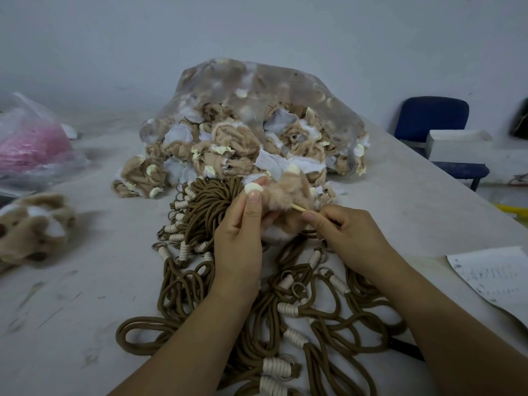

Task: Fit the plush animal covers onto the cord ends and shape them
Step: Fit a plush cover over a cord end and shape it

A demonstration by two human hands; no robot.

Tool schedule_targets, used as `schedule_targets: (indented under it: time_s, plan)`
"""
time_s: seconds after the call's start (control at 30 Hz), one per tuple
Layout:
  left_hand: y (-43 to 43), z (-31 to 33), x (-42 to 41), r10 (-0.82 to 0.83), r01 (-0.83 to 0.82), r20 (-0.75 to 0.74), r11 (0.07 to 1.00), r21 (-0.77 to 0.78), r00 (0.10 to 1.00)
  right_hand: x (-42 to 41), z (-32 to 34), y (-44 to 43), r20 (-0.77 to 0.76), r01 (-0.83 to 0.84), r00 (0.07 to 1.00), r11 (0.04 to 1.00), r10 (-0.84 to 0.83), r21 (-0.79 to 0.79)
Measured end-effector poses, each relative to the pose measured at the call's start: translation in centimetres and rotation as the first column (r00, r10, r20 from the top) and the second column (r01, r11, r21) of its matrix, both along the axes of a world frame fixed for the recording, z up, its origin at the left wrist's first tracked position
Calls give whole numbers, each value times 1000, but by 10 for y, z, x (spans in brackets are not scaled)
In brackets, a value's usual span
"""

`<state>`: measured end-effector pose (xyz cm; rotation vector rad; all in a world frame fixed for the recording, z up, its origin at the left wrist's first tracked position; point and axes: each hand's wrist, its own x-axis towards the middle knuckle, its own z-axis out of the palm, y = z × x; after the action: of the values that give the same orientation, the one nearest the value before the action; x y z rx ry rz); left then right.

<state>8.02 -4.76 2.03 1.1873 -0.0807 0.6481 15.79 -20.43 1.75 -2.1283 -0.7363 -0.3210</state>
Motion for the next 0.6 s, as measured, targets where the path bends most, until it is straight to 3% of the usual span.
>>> schedule_targets:
  time_s: [0.2,0.43,0.6]
  plan:
    - [3,4,0,-76,64,-68,984,-168,995,3,1,-3,-5,45,999,998,-45,-40]
    - [7,7,3,-227,194,-106,947,-258,968,5,9,-9,220,155,970,957,-101,-245]
    - [7,5,4,-231,206,-59,938,-280,971,4,8,-7,197,149,975,964,-106,-221]
